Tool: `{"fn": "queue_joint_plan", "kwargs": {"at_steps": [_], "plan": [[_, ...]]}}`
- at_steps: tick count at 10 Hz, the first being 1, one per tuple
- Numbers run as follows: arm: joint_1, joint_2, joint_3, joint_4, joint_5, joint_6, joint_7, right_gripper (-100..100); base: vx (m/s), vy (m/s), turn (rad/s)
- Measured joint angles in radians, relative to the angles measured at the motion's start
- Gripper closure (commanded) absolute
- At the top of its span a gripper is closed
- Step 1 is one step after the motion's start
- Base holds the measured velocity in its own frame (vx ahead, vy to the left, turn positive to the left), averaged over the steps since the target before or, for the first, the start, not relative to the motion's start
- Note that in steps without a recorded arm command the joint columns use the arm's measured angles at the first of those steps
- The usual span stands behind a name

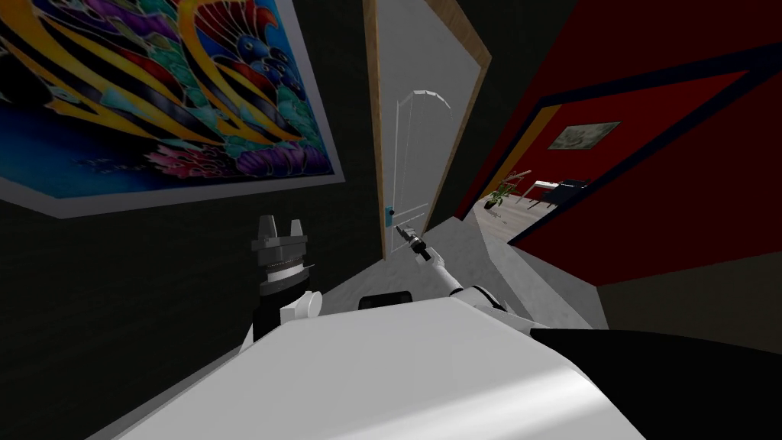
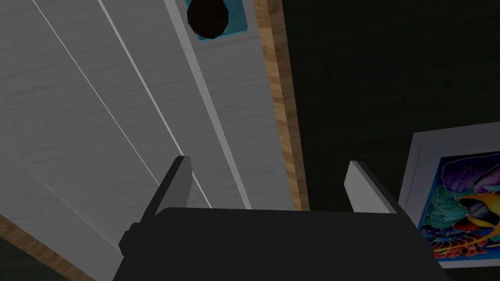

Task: Pull the door open

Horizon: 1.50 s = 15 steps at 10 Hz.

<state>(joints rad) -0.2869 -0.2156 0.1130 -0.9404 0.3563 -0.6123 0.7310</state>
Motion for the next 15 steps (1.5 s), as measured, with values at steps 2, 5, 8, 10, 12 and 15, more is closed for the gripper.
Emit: {"fn": "queue_joint_plan", "kwargs": {"at_steps": [2, 5, 8, 10, 12, 15], "plan": [[-0.018, -0.004, 0.007, 0.031, 0.014, 0.003, 0.026, -100, 0.083, -0.039, 0.035], [-0.056, -0.01, 0.013, 0.099, 0.03, -0.004, 0.065, -100, 0.083, -0.032, 0.027], [-0.097, -0.022, 0.022, 0.169, 0.05, -0.007, 0.104, -100, 0.09, -0.038, 0.033], [-0.117, -0.026, 0.03, 0.202, 0.065, -0.003, 0.132, -100, 0.091, -0.032, 0.028], [-0.13, -0.028, 0.032, 0.223, 0.07, -0.004, 0.145, -100, 0.038, -0.011, 0.142], [-0.137, -0.016, -0.022, 0.235, 0.061, 0.01, 0.183, -100, 0.037, -0.032, 0.208]]}}
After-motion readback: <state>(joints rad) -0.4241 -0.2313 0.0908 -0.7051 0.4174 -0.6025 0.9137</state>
